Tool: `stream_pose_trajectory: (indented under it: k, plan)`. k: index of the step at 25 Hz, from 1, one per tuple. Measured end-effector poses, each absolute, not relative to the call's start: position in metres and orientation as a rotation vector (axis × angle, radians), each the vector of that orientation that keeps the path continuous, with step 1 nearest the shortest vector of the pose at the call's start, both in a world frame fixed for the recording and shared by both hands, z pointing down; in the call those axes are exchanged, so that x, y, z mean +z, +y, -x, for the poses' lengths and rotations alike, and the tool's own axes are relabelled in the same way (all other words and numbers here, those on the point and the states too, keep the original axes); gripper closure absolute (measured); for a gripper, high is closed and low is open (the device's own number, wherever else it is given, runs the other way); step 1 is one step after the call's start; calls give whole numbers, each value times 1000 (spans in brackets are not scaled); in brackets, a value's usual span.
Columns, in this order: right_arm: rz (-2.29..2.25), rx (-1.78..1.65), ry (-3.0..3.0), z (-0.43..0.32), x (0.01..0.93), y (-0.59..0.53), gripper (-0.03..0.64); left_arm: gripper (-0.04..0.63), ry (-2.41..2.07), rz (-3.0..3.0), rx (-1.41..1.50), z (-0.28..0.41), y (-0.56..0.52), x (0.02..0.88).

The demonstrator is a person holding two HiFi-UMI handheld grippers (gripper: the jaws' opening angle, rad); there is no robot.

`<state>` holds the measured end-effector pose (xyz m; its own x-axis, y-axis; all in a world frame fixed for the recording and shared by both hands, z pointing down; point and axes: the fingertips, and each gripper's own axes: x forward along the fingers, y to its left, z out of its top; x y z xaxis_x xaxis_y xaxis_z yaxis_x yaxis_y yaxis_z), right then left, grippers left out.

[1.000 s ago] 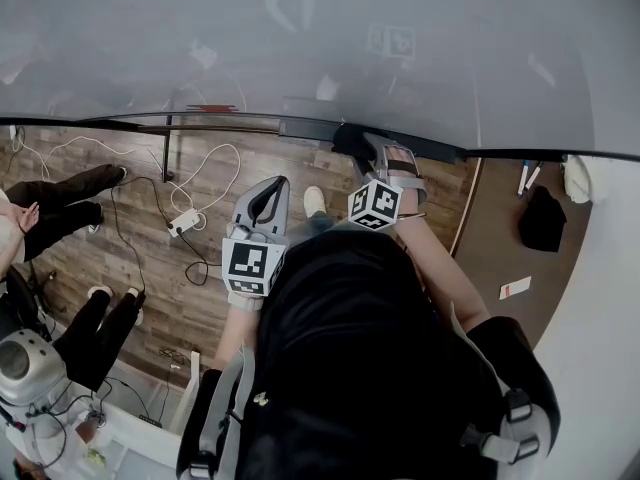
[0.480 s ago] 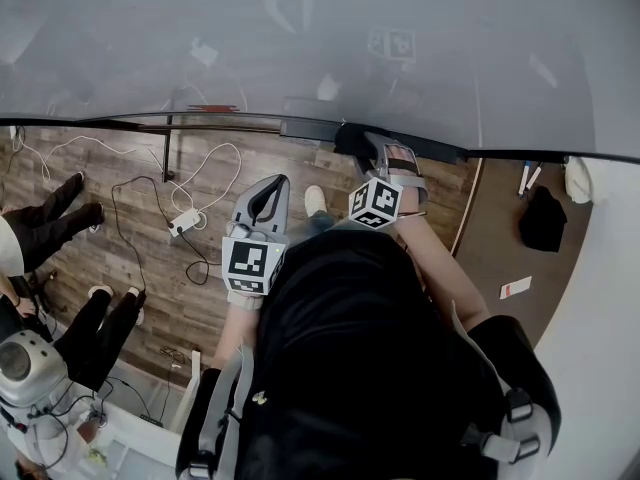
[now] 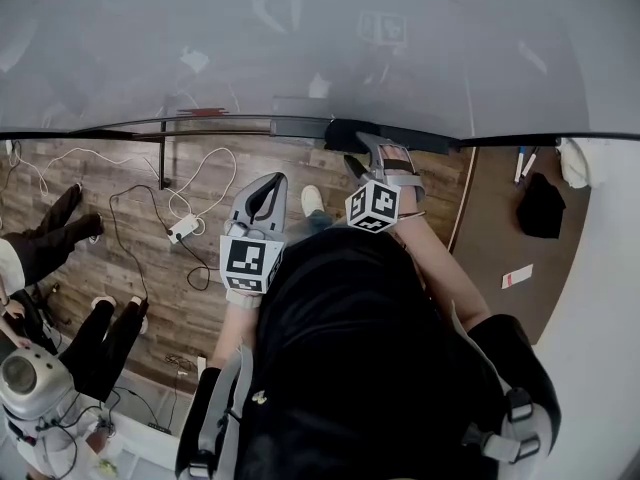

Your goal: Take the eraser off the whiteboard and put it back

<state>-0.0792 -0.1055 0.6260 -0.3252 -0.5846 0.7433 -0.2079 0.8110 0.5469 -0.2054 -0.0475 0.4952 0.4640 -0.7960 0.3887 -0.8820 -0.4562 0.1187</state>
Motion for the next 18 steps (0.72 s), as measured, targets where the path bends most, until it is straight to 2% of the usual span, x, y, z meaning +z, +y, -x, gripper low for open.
stream_pose_trajectory:
  k: [10, 18]
  plan:
    - [-790, -313, -2047, 48, 572, -100, 379, 588, -1341, -2499, 408, 166, -52, 487]
    - [-1028, -169, -2174, -4, 521, -94, 490, 588, -1238, -2587, 414, 111, -54, 476]
